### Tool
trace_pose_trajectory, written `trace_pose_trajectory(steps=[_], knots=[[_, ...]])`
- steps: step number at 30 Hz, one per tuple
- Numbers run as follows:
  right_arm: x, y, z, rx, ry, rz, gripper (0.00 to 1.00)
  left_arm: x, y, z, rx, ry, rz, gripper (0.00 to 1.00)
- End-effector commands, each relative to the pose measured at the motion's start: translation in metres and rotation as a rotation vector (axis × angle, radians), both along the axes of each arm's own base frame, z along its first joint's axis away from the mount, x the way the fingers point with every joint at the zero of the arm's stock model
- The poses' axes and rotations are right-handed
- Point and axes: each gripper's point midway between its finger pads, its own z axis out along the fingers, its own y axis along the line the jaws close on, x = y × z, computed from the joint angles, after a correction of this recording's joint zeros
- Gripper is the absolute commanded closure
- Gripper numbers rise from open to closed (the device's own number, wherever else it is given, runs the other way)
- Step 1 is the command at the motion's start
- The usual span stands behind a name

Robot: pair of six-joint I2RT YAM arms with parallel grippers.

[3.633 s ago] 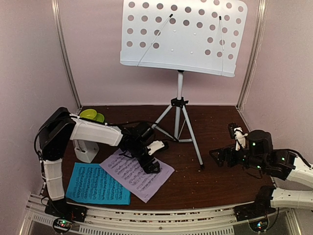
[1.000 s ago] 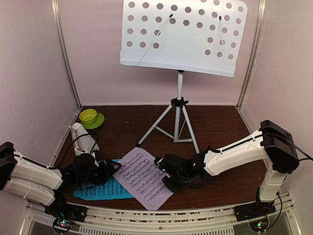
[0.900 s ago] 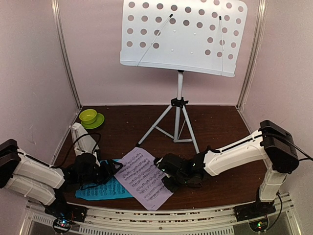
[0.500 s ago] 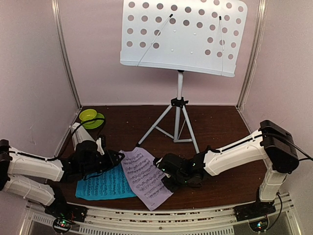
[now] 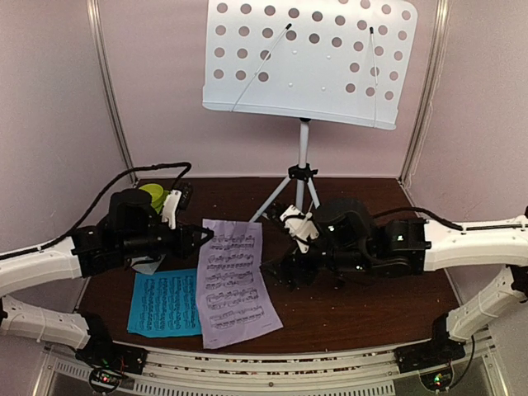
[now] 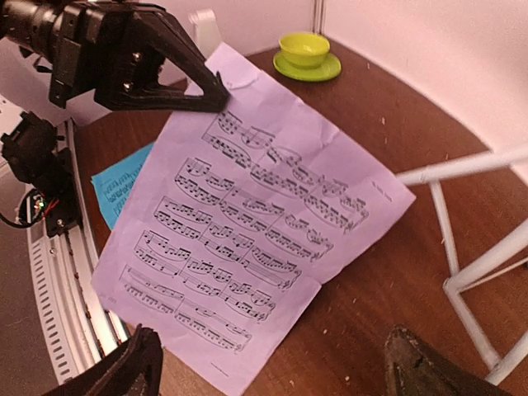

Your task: Set up the instrument practice props

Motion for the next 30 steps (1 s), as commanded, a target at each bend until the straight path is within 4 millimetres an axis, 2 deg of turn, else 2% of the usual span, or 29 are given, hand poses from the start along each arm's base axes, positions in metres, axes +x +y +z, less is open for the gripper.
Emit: trace_pose_trajectory(steps=[1, 5, 9, 16, 21, 25, 30], knots=[[-0.010, -0.003, 0.057, 0.036, -0.144, 0.122, 0.03, -0.041, -0.006, 0.034, 0.135, -0.132, -0.289, 1.00], [-0.019, -0.011, 0.097, 0.069, -0.207, 0.171, 0.00, -0.065, -0.013, 0.056, 0.162, -0.189, -0.423, 1.00], [-0.027, -0.014, 0.116, 0.064, -0.246, 0.232, 0.00, -0.086, -0.028, 0.069, 0.230, -0.226, -0.582, 1.00], [-0.043, -0.007, 0.109, -0.028, -0.254, 0.378, 0.03, -0.100, -0.047, 0.098, 0.228, -0.313, -0.717, 1.00], [-0.049, 0.006, 0.106, -0.022, -0.229, 0.429, 0.09, -0.106, -0.065, 0.108, 0.228, -0.346, -0.798, 1.00], [-0.051, 0.018, 0.106, -0.008, -0.193, 0.448, 0.20, -0.103, -0.076, 0.111, 0.227, -0.353, -0.814, 1.00], [-0.047, 0.023, 0.096, -0.029, -0.170, 0.433, 0.46, -0.097, -0.081, 0.125, 0.209, -0.405, -0.788, 1.00]])
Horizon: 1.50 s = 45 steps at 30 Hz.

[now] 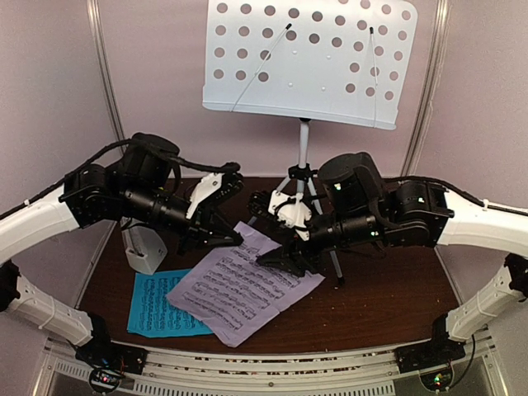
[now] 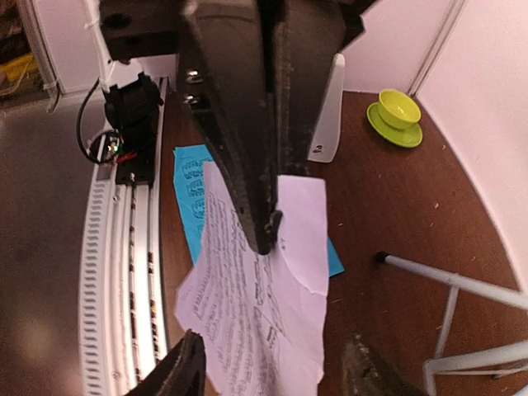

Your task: Set up the instrument practice props

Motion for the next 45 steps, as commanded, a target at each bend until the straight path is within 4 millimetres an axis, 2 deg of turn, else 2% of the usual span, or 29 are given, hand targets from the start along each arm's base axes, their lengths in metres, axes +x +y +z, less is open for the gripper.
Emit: trace_pose_trajectory(steps=[1, 4, 6, 8, 11, 13, 17, 19, 21, 24, 29, 34, 39, 41, 45], knots=[[-0.002, 0.003, 0.007, 0.013, 0.023, -0.001, 0.51, 0.002, -0.005, 0.030, -0.086, -0.074, -0.008, 1.00], [-0.004, 0.002, 0.014, 0.064, 0.046, -0.008, 0.78, 0.008, -0.005, 0.047, -0.169, -0.110, 0.034, 0.97], [-0.005, 0.001, 0.024, 0.113, 0.050, -0.007, 1.00, 0.011, -0.005, 0.057, -0.218, -0.119, 0.050, 0.95], [-0.005, -0.001, 0.034, 0.145, 0.050, -0.014, 1.00, 0.012, -0.005, 0.062, -0.238, -0.112, 0.058, 0.91], [-0.004, -0.010, 0.058, 0.213, 0.036, -0.032, 1.00, 0.019, 0.002, 0.061, -0.249, -0.092, 0.101, 0.72], [-0.003, -0.021, 0.077, 0.270, 0.024, -0.055, 1.00, 0.031, 0.017, 0.059, -0.282, -0.077, 0.163, 0.60], [-0.002, -0.047, 0.116, 0.399, 0.011, -0.101, 1.00, 0.052, 0.059, 0.069, -0.434, -0.068, 0.290, 0.32], [-0.003, -0.062, 0.134, 0.459, 0.001, -0.116, 1.00, 0.054, 0.071, 0.072, -0.464, -0.111, 0.326, 0.24], [-0.005, -0.076, 0.149, 0.505, -0.012, -0.131, 1.00, 0.053, 0.075, 0.070, -0.464, -0.122, 0.333, 0.21], [-0.008, -0.094, 0.168, 0.558, -0.033, -0.146, 1.00, 0.051, 0.075, 0.067, -0.467, -0.113, 0.326, 0.21], [-0.013, -0.115, 0.191, 0.641, -0.036, -0.159, 1.00, 0.049, 0.071, 0.082, -0.569, -0.110, 0.294, 0.21], [-0.015, -0.125, 0.207, 0.719, -0.024, -0.166, 1.00, 0.042, 0.055, 0.107, -0.660, -0.079, 0.190, 0.25], [-0.013, -0.130, 0.217, 0.793, -0.001, -0.175, 1.00, 0.044, 0.045, 0.119, -0.723, -0.051, 0.139, 0.31], [-0.010, -0.131, 0.214, 0.804, 0.012, -0.183, 1.00, 0.045, 0.041, 0.123, -0.734, -0.043, 0.121, 0.42], [0.004, -0.138, 0.196, 0.820, 0.047, -0.248, 1.00, 0.045, 0.042, 0.128, -0.753, -0.035, 0.130, 0.82]])
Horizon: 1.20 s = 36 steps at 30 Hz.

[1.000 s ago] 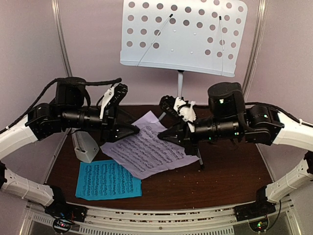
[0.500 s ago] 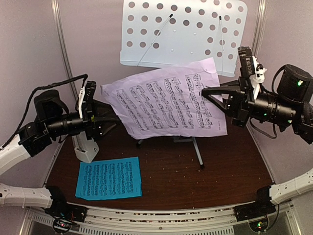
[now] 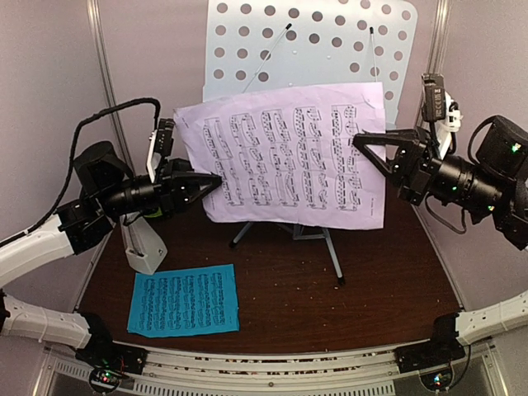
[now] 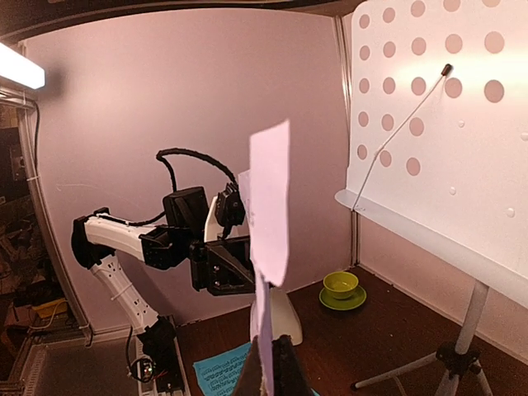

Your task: Set up the instrument practice props

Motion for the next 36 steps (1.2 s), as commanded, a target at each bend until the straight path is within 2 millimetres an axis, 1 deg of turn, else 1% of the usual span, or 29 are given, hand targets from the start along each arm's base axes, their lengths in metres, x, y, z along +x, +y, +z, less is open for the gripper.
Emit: trace_pose_trajectory(steps=[1, 2, 3, 4, 5, 6, 8, 9, 12, 14, 17, 19, 21, 22, 25, 31, 36], knots=[[0.016, -0.014, -0.011, 0.071, 0.068, -0.059, 1.00, -0.010, 0.006, 0.039, -0.095, -0.067, -0.026, 0.91], [0.021, -0.016, -0.021, 0.059, 0.086, -0.075, 0.94, -0.009, 0.006, 0.036, -0.072, -0.062, -0.019, 0.99], [0.025, -0.018, -0.031, 0.041, 0.102, -0.094, 0.81, -0.008, 0.005, 0.031, -0.036, -0.050, -0.017, 1.00], [0.029, -0.020, -0.044, 0.009, 0.123, -0.118, 0.54, -0.008, 0.004, 0.029, -0.002, -0.045, -0.021, 1.00], [0.031, -0.024, -0.055, -0.020, 0.139, -0.143, 0.35, -0.008, 0.003, 0.021, 0.043, -0.037, -0.024, 1.00], [0.032, -0.029, -0.063, -0.048, 0.148, -0.165, 0.23, -0.008, 0.002, 0.015, 0.091, -0.029, -0.029, 1.00], [0.032, -0.040, -0.074, -0.111, 0.160, -0.205, 0.10, -0.010, 0.004, 0.005, 0.194, -0.017, -0.034, 1.00], [0.032, -0.048, -0.077, -0.146, 0.160, -0.230, 0.01, -0.011, 0.005, 0.001, 0.236, -0.015, -0.034, 1.00], [0.036, -0.066, -0.087, -0.267, 0.157, -0.309, 0.00, -0.013, 0.009, -0.012, 0.350, -0.007, -0.046, 1.00], [0.040, -0.073, -0.092, -0.347, 0.166, -0.349, 0.00, -0.014, 0.011, -0.023, 0.423, 0.010, -0.058, 1.00], [0.044, -0.072, -0.097, -0.450, 0.181, -0.370, 0.00, -0.016, 0.010, -0.035, 0.496, 0.034, -0.098, 1.00], [0.044, -0.067, -0.096, -0.489, 0.165, -0.365, 0.00, -0.020, 0.008, -0.037, 0.518, 0.049, -0.131, 1.00], [0.044, -0.055, -0.095, -0.529, 0.142, -0.346, 0.00, -0.023, 0.004, -0.038, 0.539, 0.054, -0.156, 1.00], [0.044, -0.049, -0.091, -0.540, 0.130, -0.332, 0.00, -0.025, 0.002, -0.038, 0.548, 0.057, -0.172, 1.00], [0.041, -0.024, -0.092, -0.607, 0.108, -0.266, 0.00, -0.032, -0.008, -0.041, 0.578, 0.062, -0.219, 1.00], [0.035, 0.021, -0.106, -0.704, 0.111, -0.136, 0.00, -0.046, -0.027, -0.053, 0.679, 0.052, -0.327, 1.00], [0.032, 0.040, -0.115, -0.757, 0.069, -0.065, 0.00, -0.059, -0.035, -0.060, 0.737, -0.006, -0.395, 1.00]])
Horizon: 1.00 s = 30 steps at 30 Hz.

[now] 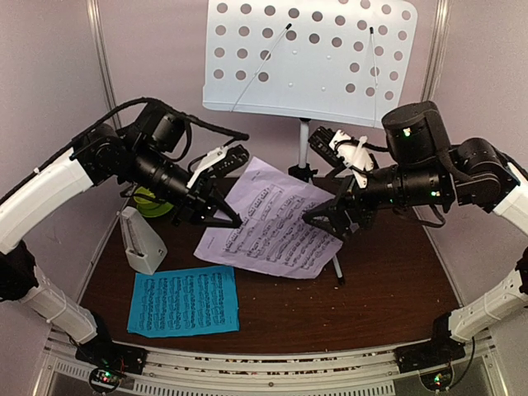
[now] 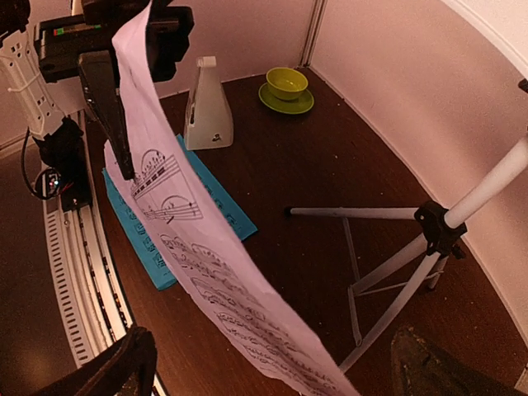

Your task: Set up the instrument practice props

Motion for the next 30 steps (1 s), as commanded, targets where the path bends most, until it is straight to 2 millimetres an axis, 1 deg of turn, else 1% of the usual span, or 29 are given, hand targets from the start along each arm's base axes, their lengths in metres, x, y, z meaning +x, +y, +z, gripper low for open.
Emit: trace_pose_trajectory(steps=[1, 3, 7, 10, 11, 14, 16, 17, 19, 20, 23, 26, 28, 30], knots=[[-0.012, 0.009, 0.007, -0.018, -0.018, 0.107, 0.00, -0.014, 0.000, -0.005, 0.051, -0.040, -0.087, 1.00], [-0.017, 0.016, 0.002, -0.023, 0.001, 0.143, 0.02, -0.014, -0.003, -0.006, 0.058, -0.049, -0.094, 1.00], [-0.030, 0.029, -0.012, -0.043, 0.040, 0.198, 0.13, -0.012, -0.009, -0.002, 0.050, -0.049, -0.099, 1.00], [-0.030, 0.036, -0.027, -0.061, 0.060, 0.193, 0.20, -0.011, -0.012, -0.005, 0.056, -0.050, -0.105, 1.00], [-0.030, 0.038, -0.029, -0.060, 0.065, 0.193, 0.24, -0.010, -0.013, -0.006, 0.059, -0.052, -0.105, 1.00], [-0.026, 0.041, -0.031, -0.066, 0.068, 0.172, 0.41, -0.008, -0.013, -0.008, 0.070, -0.061, -0.098, 1.00], [-0.023, 0.039, -0.030, -0.065, 0.072, 0.148, 0.62, -0.006, -0.011, -0.009, 0.081, -0.072, -0.088, 1.00], [-0.023, 0.039, -0.029, -0.063, 0.075, 0.141, 0.75, -0.004, -0.010, -0.008, 0.085, -0.082, -0.078, 1.00], [-0.024, 0.038, -0.024, -0.040, 0.080, 0.139, 0.97, -0.001, -0.006, -0.007, 0.092, -0.102, -0.059, 1.00], [-0.024, 0.038, -0.020, -0.018, 0.081, 0.135, 1.00, 0.001, -0.004, -0.006, 0.090, -0.115, -0.042, 1.00], [-0.027, 0.032, 0.002, 0.090, 0.066, 0.123, 1.00, 0.012, 0.004, -0.001, 0.049, -0.122, 0.030, 0.89], [-0.028, 0.023, 0.022, 0.194, 0.047, 0.114, 1.00, 0.024, 0.019, 0.012, -0.031, -0.123, 0.115, 0.77], [-0.029, 0.015, 0.036, 0.255, 0.029, 0.105, 1.00, 0.031, 0.027, 0.029, -0.100, -0.157, 0.162, 0.70], [-0.032, 0.006, 0.059, 0.336, -0.007, 0.109, 1.00, 0.035, 0.032, 0.049, -0.171, -0.189, 0.204, 0.65]])
